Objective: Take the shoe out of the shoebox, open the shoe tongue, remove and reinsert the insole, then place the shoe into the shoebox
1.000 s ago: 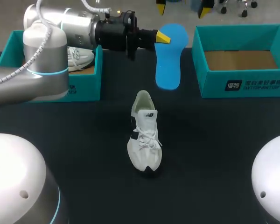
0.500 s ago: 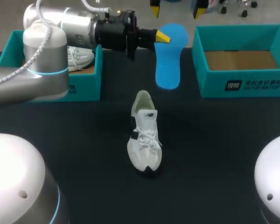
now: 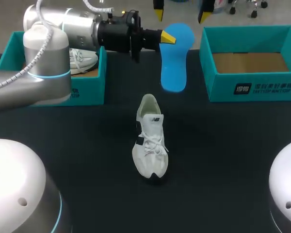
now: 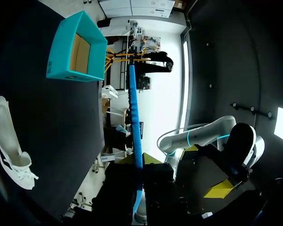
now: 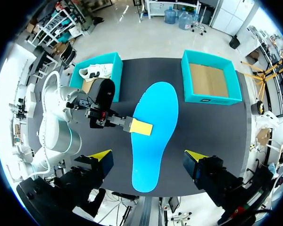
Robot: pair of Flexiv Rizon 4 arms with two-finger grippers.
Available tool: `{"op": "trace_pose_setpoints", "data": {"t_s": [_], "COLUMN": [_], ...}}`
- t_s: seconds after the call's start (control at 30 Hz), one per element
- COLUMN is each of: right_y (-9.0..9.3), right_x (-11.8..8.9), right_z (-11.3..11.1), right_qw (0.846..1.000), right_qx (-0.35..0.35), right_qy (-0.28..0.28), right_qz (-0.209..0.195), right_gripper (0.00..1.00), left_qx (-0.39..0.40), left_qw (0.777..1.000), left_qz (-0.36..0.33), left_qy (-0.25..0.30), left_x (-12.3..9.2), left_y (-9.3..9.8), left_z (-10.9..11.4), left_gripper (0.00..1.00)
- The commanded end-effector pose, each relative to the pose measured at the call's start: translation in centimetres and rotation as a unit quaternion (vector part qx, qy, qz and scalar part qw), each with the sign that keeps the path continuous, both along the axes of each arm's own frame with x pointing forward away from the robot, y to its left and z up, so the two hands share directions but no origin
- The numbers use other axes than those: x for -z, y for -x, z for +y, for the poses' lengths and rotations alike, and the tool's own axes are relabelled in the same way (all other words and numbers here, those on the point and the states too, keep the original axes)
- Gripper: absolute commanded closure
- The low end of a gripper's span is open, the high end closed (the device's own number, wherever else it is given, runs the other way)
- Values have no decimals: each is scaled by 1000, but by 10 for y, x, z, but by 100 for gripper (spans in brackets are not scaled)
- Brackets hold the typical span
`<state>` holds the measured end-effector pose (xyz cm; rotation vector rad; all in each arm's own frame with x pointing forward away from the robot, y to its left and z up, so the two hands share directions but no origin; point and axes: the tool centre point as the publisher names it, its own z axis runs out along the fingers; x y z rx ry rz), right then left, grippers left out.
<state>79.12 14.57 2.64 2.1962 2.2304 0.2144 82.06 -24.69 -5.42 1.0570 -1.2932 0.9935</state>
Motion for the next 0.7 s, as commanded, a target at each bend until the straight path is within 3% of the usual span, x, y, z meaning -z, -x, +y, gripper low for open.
{"op": "trace_pose_setpoints", "data": {"t_s": [0.03,0.33,0.53,0.7], "right_y": [0,-1,-5,-7], "right_x": [2,11,17,21], "right_z": [-2,-11,-22,-33], "right_qw": [999,997,986,976], "right_qx": [-1,6,17,27], "right_qy": [-35,-72,-168,-214], "right_qz": [4,-1,-3,-3], "right_gripper": [0,0,0,0], "left_qx": [1,-10,-11,-14], "left_qw": [1000,1000,1000,1000], "left_qz": [0,-8,-11,-18], "left_qy": [-2,6,4,5], "left_x": [0,-3,-3,-5], "left_y": [1,2,3,5], "left_z": [1,7,9,10], "left_gripper": [100,100,100,100]}}
